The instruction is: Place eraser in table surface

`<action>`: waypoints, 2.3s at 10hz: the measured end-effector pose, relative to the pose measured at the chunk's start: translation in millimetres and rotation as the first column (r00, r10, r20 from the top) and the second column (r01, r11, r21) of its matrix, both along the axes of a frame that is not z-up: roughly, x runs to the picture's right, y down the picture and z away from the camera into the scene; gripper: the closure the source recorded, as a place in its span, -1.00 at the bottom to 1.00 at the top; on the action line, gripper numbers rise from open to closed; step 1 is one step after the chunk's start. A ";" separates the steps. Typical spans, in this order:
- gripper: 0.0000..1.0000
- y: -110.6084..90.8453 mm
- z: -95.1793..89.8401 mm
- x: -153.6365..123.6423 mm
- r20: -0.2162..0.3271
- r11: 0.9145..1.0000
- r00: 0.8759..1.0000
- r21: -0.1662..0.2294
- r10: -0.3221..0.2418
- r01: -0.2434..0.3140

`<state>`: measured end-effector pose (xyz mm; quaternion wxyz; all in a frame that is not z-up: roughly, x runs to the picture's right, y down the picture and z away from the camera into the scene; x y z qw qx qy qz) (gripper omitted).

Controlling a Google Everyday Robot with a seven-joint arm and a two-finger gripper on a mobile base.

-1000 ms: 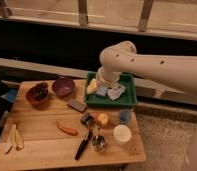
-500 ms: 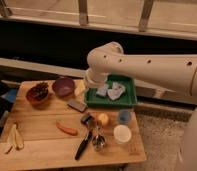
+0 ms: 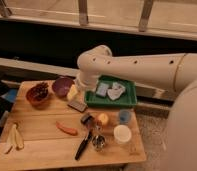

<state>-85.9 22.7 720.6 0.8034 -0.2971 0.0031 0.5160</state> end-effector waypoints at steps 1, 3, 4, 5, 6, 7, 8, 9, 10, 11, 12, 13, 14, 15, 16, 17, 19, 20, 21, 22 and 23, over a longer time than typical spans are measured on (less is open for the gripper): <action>-0.60 4.8 6.7 -14.0 0.022 1.000 1.000 -0.007 -0.022 0.022; -0.60 20.6 33.2 -46.6 0.078 0.997 0.994 -0.031 -0.072 0.075; -0.60 25.1 42.4 -58.2 0.096 0.995 0.991 -0.036 -0.089 0.093; -0.60 26.6 51.6 -70.2 0.116 0.993 0.987 -0.034 -0.109 0.113; -0.60 23.6 56.8 -70.7 0.119 0.992 0.986 -0.027 -0.115 0.120; -0.60 21.6 57.8 -69.9 0.118 0.993 0.987 -0.025 -0.112 0.116; -0.60 21.9 57.8 -69.6 0.118 0.993 0.987 -0.026 -0.111 0.115; -0.60 22.0 57.8 -69.5 0.118 0.993 0.987 -0.026 -0.112 0.115; -0.60 22.3 57.6 -70.6 0.119 0.993 0.986 -0.026 -0.113 0.117; -0.60 23.0 57.7 -70.7 0.119 0.993 0.986 -0.026 -0.114 0.118; -0.60 23.7 58.8 -68.2 0.103 0.993 0.988 -0.026 -0.111 0.114; -0.60 23.5 63.7 -64.5 0.083 0.994 0.991 -0.021 -0.105 0.107; -0.60 22.4 72.9 -59.7 0.061 0.995 0.993 -0.017 -0.098 0.099; -0.60 19.9 84.3 -56.7 0.045 0.995 0.994 -0.013 -0.095 0.096; -0.60 19.9 92.5 -57.0 0.038 0.995 0.994 -0.013 -0.098 0.098; -0.60 19.9 99.6 -59.2 0.037 0.995 0.994 -0.017 -0.100 0.100; -0.60 17.9 111.8 -55.1 0.036 0.994 0.994 -0.024 -0.107 0.108; -0.60 18.6 116.8 -54.6 0.040 0.994 0.993 -0.030 -0.108 0.109; -0.60 18.4 120.7 -54.8 0.047 0.993 0.993 -0.034 -0.108 0.110; -0.60 19.9 128.7 -52.9 0.065 0.993 0.992 -0.042 -0.107 0.110; -0.60 19.4 136.7 -50.6 0.096 0.993 0.991 -0.061 -0.098 0.104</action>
